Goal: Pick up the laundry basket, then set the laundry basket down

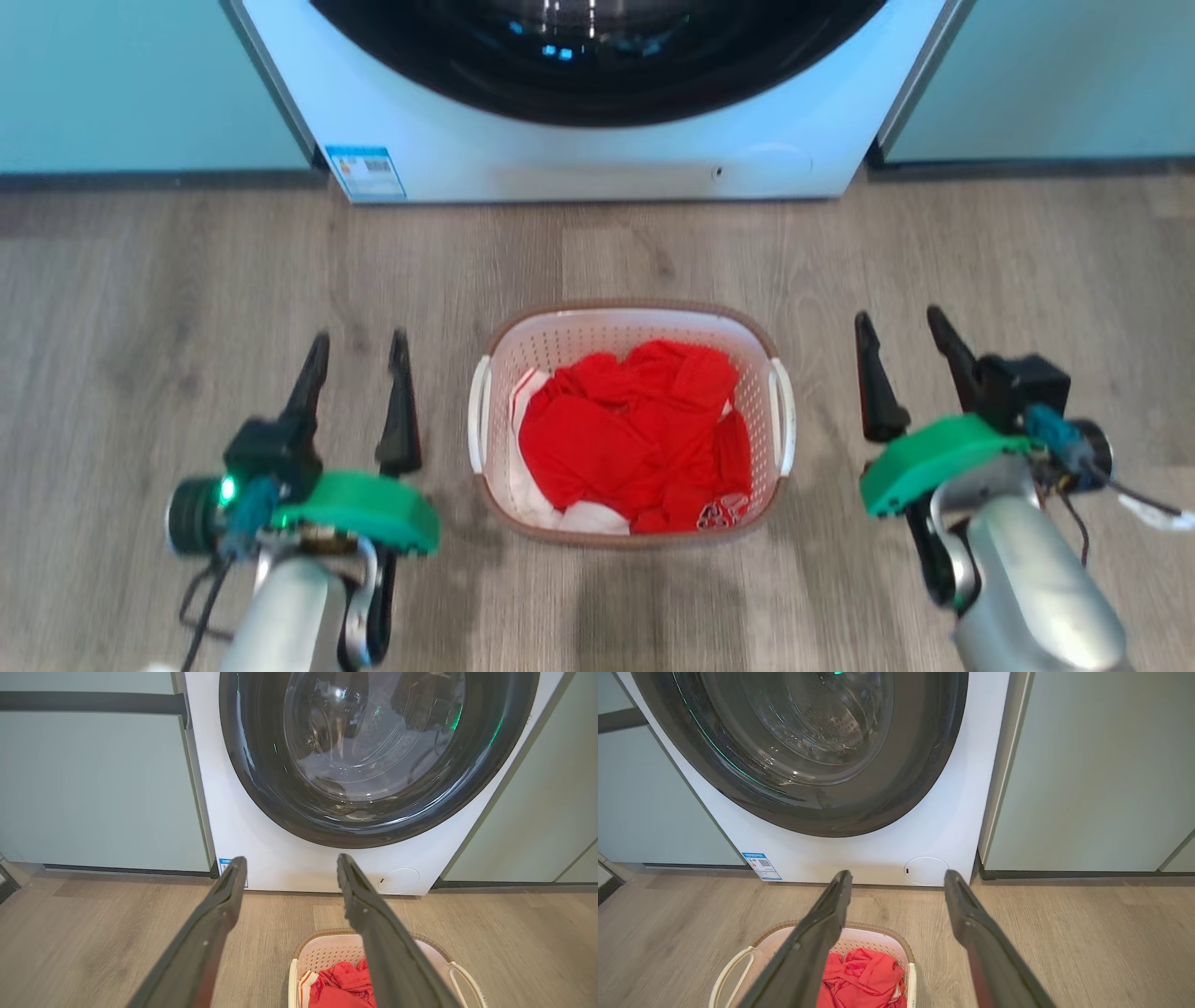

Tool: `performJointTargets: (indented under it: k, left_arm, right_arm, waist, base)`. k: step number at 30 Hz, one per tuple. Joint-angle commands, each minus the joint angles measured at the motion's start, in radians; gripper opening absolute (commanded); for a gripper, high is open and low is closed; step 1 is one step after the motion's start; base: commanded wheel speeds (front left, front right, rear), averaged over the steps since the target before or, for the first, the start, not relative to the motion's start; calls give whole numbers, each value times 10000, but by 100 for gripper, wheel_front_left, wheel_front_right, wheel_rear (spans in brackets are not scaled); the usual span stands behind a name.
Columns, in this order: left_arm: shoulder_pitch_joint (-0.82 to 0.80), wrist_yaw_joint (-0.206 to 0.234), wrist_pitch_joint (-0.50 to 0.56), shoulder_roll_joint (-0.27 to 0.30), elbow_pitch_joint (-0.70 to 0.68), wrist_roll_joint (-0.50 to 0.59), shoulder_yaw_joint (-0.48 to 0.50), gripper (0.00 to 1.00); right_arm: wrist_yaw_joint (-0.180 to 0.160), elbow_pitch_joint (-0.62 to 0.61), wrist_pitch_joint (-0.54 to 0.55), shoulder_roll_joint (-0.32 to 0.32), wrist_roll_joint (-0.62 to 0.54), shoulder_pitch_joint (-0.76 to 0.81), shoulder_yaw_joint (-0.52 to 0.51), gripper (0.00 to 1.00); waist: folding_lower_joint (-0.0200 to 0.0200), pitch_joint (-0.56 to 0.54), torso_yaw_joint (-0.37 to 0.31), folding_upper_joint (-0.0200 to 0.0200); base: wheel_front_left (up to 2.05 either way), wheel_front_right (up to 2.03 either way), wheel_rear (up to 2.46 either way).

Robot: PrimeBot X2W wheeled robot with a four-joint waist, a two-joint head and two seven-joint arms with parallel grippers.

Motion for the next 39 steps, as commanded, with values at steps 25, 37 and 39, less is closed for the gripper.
performJointTargets:
  k: [25, 37, 39]
  left_arm:
    - [2550, 149, -93, -28, -1459, 140, 926, 100]
    - [2601, 63, -93, -30, -1640, 209, 894, 100]
    - [2590, 75, -93, -31, -1639, 263, 917, 100]
  right_arm:
    - [12, -2138, -103, 91, -188, 2622, -438, 100]
    - [12, -2173, -103, 91, -252, 2614, -626, 100]
    - [12, -2168, -103, 91, -249, 2601, -632, 100]
  waist:
    - [1, -1934, -271, -1]
    - [1, -1953, -183, -1]
    - [1, -1956, -161, -1]
  base:
    - [0, 0, 0]
    - [0, 0, 0]
    - [0, 0, 0]
